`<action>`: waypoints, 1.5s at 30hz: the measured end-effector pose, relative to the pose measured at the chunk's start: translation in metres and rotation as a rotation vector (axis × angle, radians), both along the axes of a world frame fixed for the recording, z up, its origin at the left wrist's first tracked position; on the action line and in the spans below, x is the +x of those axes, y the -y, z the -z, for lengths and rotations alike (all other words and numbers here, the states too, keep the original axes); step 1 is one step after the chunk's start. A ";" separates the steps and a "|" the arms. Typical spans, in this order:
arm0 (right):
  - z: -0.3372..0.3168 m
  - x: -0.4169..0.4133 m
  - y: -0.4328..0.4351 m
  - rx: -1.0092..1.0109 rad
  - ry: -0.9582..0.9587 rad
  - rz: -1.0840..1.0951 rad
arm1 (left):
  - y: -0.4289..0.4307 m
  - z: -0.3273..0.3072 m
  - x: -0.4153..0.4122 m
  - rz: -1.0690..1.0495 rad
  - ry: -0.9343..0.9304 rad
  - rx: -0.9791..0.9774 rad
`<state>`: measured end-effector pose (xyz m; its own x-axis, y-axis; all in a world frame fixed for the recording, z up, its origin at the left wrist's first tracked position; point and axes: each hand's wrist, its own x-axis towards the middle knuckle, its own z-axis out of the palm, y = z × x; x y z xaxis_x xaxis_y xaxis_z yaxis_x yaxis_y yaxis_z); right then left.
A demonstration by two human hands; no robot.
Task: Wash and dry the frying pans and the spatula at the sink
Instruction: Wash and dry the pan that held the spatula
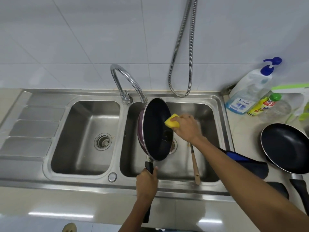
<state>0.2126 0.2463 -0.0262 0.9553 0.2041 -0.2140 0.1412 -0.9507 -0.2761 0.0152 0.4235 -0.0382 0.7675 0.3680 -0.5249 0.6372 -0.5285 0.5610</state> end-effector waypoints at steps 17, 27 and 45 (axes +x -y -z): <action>-0.002 -0.023 -0.118 0.078 -0.066 -0.270 | 0.000 -0.013 0.020 -0.110 -0.194 -0.657; 0.012 0.004 -0.040 -0.126 -0.101 -0.014 | 0.010 -0.022 0.028 -0.144 -0.208 -0.706; -0.001 -0.031 -0.002 -0.069 0.090 -0.360 | 0.015 -0.029 0.029 -0.084 -0.182 -0.713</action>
<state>0.1818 0.2488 -0.0255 0.8406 0.5183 -0.1575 0.4906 -0.8517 -0.1842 0.0442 0.4086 -0.0093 0.6297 -0.0566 -0.7748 0.7752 -0.0203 0.6314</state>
